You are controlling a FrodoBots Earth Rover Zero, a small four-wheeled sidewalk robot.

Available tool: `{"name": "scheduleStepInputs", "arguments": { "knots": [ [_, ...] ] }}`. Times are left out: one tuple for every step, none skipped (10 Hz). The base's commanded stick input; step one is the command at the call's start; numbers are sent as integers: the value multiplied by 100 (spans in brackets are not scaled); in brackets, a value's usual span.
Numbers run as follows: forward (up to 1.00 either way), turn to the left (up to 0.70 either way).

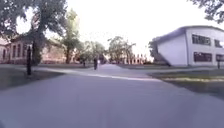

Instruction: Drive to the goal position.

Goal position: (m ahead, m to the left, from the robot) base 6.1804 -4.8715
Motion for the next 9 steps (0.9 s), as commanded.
{"name": "scheduleStepInputs", "arguments": {
  "knots": [
    [70, 0],
    [70, 0],
    [70, 0],
    [70, 0],
    [70, 0],
    [70, 0],
    [70, 0],
    [70, 0],
    [70, 0]
  ]
}}
